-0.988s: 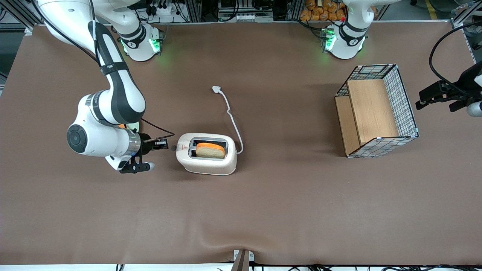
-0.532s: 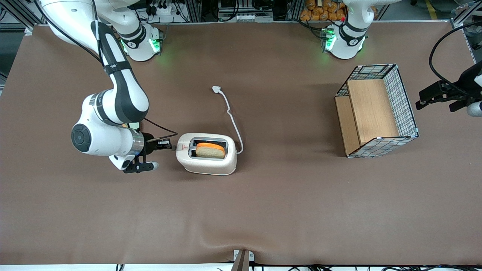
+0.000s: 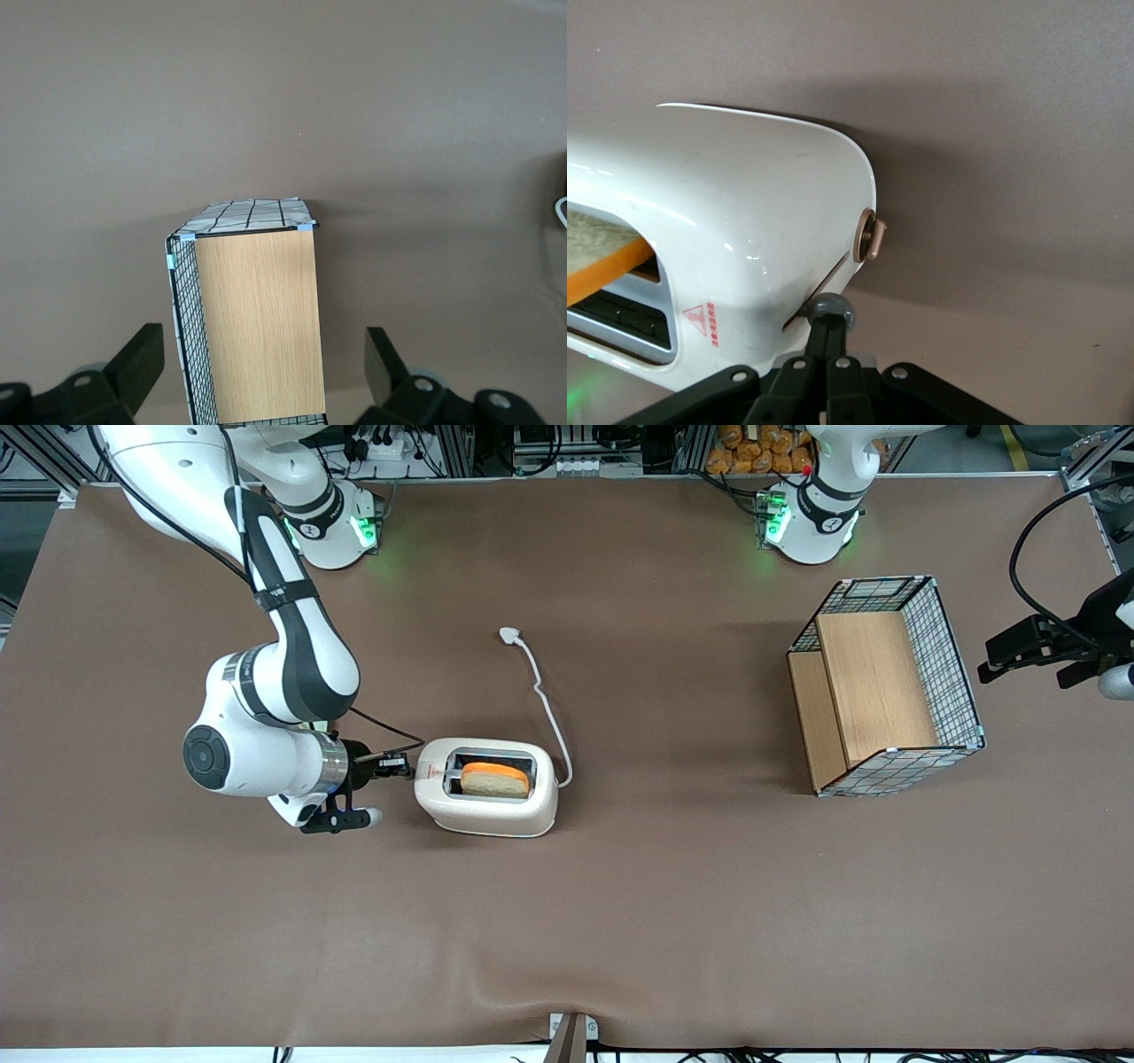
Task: Press toaster button with right arm
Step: 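Position the right gripper fingertips on top of the toaster's brown lever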
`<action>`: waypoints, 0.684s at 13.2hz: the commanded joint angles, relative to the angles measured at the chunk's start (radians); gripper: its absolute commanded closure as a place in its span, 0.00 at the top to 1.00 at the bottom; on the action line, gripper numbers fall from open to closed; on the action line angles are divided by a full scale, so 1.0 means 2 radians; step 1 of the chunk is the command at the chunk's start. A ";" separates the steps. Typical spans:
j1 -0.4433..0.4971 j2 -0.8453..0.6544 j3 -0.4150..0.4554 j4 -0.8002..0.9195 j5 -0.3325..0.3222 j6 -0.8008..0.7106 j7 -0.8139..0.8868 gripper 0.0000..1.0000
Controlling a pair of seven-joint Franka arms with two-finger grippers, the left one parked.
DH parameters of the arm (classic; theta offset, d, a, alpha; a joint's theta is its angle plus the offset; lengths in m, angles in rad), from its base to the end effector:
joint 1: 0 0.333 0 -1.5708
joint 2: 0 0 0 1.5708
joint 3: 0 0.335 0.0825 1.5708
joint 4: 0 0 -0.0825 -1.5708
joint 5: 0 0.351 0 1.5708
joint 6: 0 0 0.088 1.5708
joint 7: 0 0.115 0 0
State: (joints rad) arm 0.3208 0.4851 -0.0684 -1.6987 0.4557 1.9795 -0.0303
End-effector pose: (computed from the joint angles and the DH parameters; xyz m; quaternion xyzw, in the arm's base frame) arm 0.6015 0.1923 0.3315 -0.9781 -0.0300 0.1173 0.1693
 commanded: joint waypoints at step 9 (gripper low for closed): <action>-0.015 0.021 -0.002 -0.010 0.090 0.004 -0.064 0.00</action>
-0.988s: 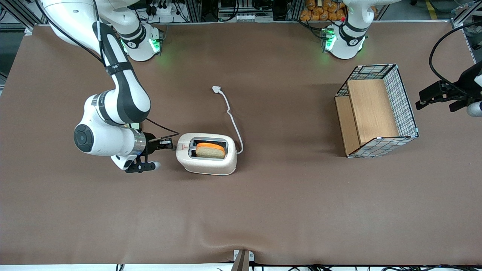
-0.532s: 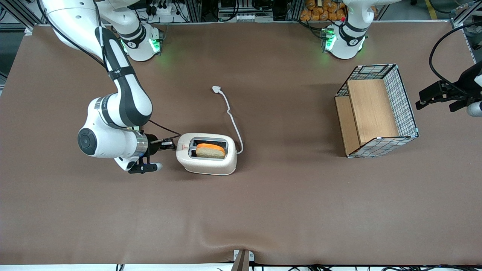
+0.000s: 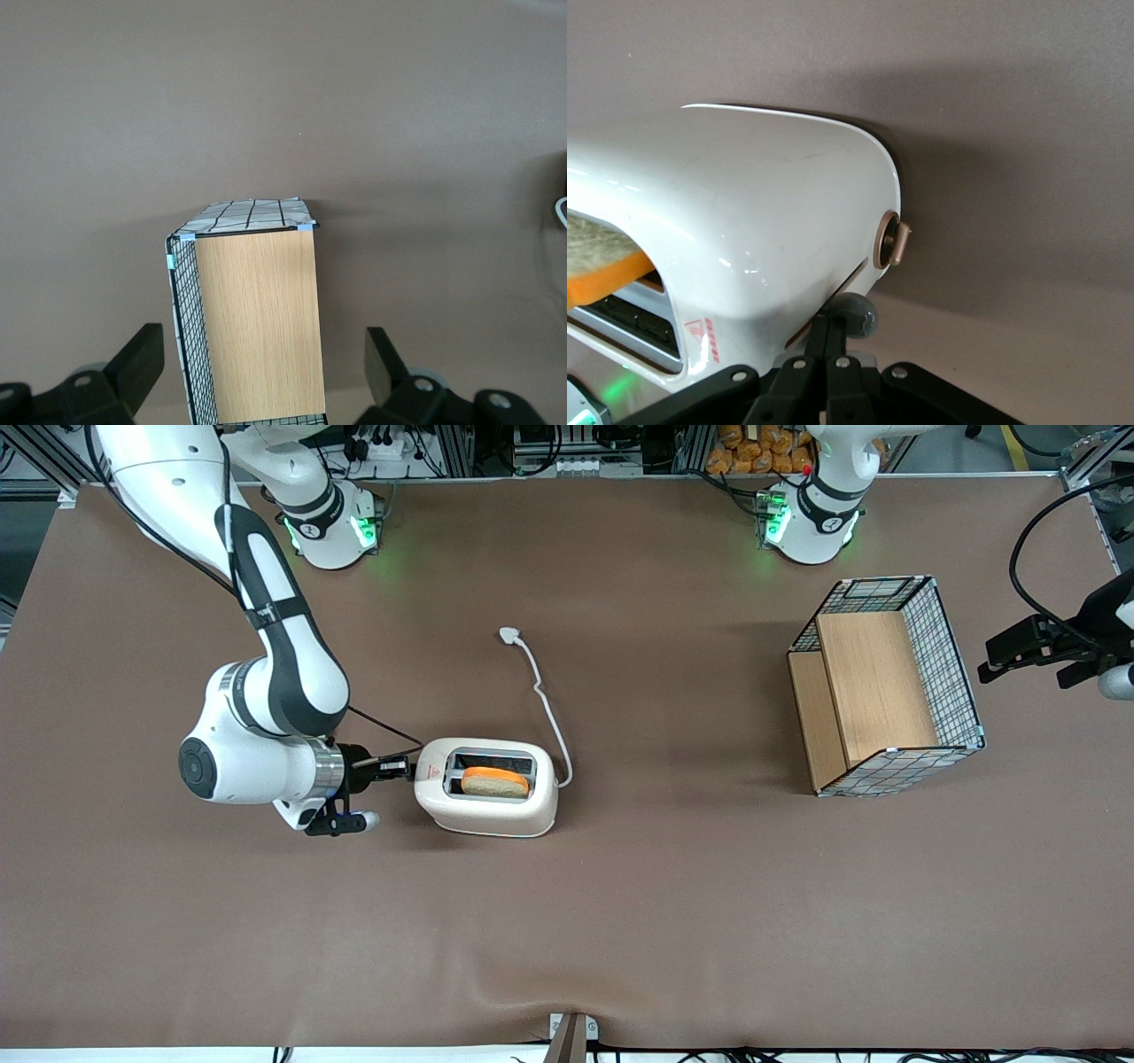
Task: Press toaster button with right arm
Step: 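Position the right gripper fingertips on top of the toaster's brown lever, then push the toaster lever down with the right gripper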
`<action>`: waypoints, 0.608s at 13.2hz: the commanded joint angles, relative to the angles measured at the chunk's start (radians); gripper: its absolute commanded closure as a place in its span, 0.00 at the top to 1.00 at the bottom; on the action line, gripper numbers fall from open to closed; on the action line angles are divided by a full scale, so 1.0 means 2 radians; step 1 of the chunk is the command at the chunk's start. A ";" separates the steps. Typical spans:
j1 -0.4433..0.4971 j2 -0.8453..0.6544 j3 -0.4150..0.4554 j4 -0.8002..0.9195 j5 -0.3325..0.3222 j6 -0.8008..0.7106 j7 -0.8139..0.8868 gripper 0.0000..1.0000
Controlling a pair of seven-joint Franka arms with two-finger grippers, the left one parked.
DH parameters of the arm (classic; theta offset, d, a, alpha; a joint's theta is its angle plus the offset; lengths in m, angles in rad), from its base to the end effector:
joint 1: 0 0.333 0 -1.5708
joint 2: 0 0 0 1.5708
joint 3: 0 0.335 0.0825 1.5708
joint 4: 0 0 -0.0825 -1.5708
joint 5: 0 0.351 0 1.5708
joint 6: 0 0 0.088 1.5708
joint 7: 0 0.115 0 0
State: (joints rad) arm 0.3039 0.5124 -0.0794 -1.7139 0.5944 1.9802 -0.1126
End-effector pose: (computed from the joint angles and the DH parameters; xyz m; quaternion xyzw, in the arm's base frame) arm 0.6032 0.1840 0.3119 -0.9654 -0.0163 0.1279 0.2265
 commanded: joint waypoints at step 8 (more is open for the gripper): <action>-0.023 0.023 0.004 -0.006 0.048 0.004 -0.068 0.00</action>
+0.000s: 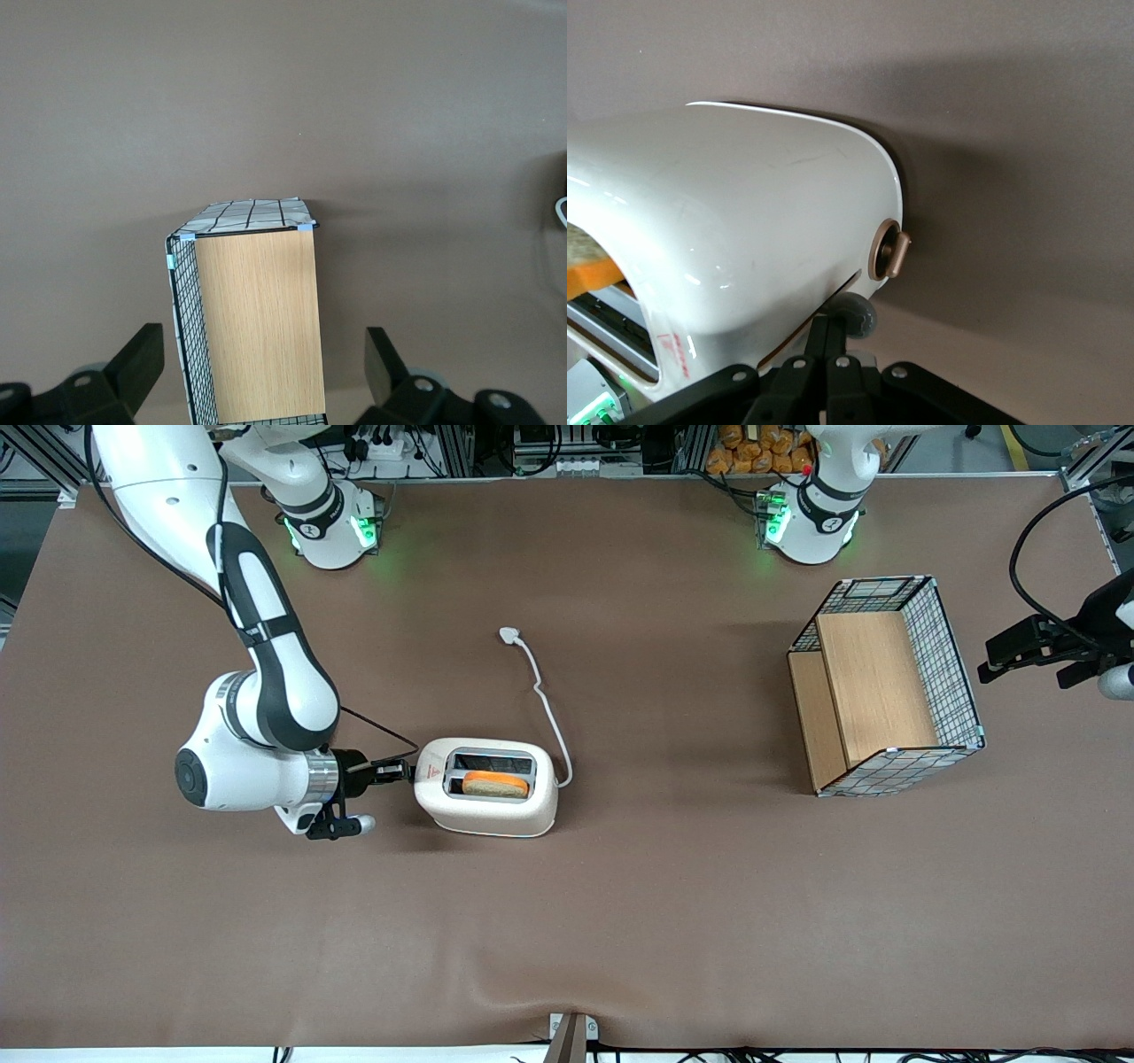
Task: Press toaster button with right arm
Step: 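Push the toaster lever down with the right gripper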
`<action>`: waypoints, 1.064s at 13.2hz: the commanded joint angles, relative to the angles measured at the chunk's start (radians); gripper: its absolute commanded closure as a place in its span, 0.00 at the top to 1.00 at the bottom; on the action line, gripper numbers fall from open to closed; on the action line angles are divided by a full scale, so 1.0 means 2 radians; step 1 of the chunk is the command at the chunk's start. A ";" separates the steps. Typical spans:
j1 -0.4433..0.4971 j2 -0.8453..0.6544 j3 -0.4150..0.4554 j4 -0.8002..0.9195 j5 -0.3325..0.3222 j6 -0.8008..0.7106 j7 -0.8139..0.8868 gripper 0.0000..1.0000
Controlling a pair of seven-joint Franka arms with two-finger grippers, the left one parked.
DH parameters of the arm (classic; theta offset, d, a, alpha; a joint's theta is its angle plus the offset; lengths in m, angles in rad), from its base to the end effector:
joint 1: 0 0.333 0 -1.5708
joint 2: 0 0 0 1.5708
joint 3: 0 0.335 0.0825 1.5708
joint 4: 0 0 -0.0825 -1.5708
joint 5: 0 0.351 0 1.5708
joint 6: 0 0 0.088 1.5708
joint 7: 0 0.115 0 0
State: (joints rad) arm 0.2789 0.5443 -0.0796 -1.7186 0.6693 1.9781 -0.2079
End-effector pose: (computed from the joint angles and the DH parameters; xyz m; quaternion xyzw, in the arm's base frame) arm 0.6061 0.1729 0.2922 -0.9563 -0.0252 0.1302 0.2607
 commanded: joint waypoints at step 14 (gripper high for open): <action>-0.021 0.040 0.004 -0.001 0.049 0.022 -0.069 0.00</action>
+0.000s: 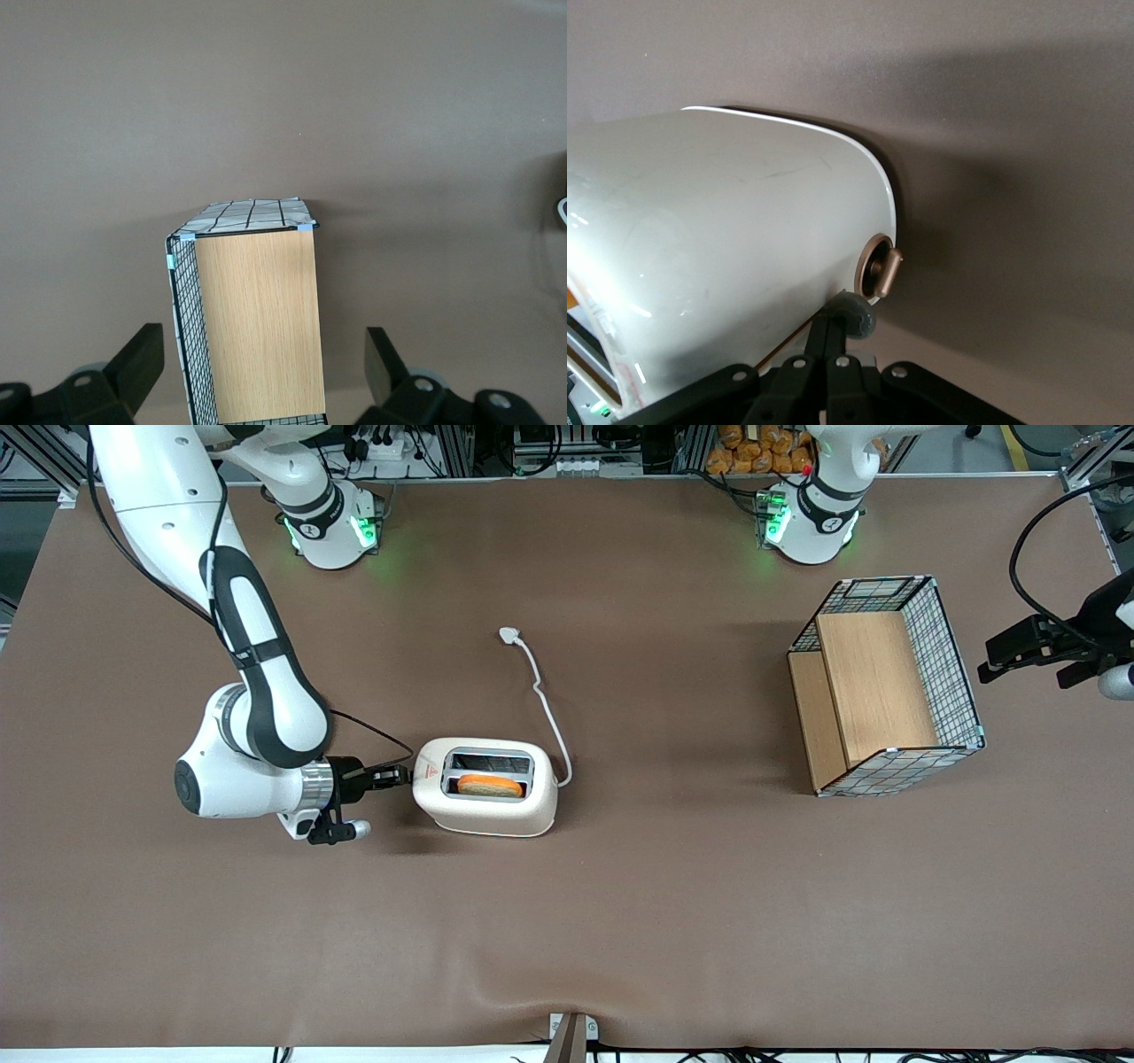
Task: Press toaster button with right arm
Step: 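Push the toaster lever down with the right gripper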
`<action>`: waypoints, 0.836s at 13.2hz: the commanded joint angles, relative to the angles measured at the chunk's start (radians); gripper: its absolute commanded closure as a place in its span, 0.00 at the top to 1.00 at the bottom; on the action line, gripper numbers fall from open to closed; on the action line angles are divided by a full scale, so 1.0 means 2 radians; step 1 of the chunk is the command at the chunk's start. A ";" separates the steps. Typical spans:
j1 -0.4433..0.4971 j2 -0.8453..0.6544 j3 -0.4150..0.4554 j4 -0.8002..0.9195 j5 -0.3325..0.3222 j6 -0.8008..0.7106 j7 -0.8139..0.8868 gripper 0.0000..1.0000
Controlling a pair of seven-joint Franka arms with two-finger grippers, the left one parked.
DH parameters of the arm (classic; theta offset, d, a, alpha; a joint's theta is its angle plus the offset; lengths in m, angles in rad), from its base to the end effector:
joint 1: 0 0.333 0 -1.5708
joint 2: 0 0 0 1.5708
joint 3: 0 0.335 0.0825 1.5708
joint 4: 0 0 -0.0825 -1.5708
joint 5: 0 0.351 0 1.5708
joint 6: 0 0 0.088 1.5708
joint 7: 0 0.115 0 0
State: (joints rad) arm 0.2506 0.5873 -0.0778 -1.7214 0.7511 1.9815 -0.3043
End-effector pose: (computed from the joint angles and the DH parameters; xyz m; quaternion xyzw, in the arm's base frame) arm 0.6095 0.1605 0.2667 -0.9459 -0.0281 0.1292 0.2964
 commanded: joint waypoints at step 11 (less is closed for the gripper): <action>-0.005 0.034 0.003 0.006 0.024 0.040 -0.035 0.00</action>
State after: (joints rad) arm 0.2465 0.5960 -0.0780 -1.7229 0.7610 1.9873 -0.3274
